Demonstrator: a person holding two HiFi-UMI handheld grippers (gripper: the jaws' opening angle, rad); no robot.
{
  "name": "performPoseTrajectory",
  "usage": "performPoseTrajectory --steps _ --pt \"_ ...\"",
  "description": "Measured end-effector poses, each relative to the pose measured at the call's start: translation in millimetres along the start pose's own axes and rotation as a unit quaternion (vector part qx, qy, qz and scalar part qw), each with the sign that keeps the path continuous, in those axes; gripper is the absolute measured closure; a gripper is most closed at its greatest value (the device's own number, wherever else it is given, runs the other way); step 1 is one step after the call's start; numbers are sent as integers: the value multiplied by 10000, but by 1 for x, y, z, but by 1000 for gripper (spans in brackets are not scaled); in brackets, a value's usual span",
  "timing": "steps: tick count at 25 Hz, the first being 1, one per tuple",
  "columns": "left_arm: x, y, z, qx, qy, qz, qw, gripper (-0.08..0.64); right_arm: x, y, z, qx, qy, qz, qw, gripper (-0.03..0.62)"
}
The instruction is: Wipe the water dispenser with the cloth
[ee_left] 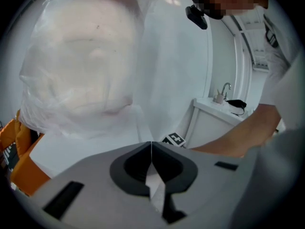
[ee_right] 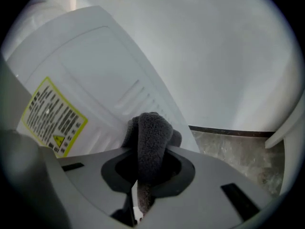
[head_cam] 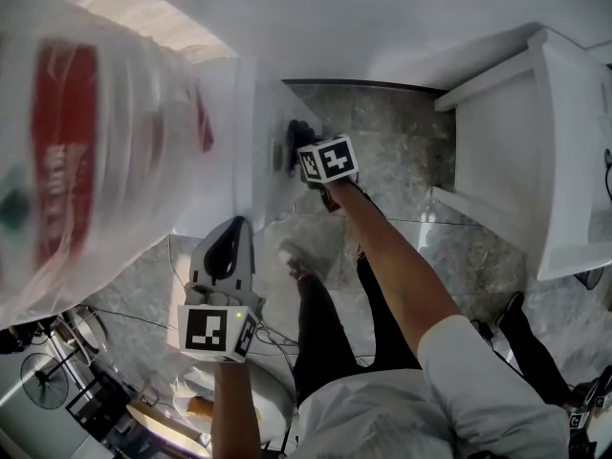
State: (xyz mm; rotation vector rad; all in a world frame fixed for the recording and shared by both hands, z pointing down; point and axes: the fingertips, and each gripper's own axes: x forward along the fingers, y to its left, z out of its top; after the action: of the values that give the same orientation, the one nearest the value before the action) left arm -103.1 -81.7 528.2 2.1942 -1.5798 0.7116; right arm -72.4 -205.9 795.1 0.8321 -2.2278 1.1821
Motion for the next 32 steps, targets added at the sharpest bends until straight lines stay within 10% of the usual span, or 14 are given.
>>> performPoseTrajectory --steps 14,24,32 --pt "0 -4 -7 -250 128 41 9996 541 -85 57 113 -458 -1141 734 9897 537" --pt "-57 15 18 -513 -384 203 9977 541 -172 178 14 -1406 -411 1099 9831 537" --pt "-108 61 22 -453 -586 414 9964 541 -251 228 42 -1951 -870 739 9741 537"
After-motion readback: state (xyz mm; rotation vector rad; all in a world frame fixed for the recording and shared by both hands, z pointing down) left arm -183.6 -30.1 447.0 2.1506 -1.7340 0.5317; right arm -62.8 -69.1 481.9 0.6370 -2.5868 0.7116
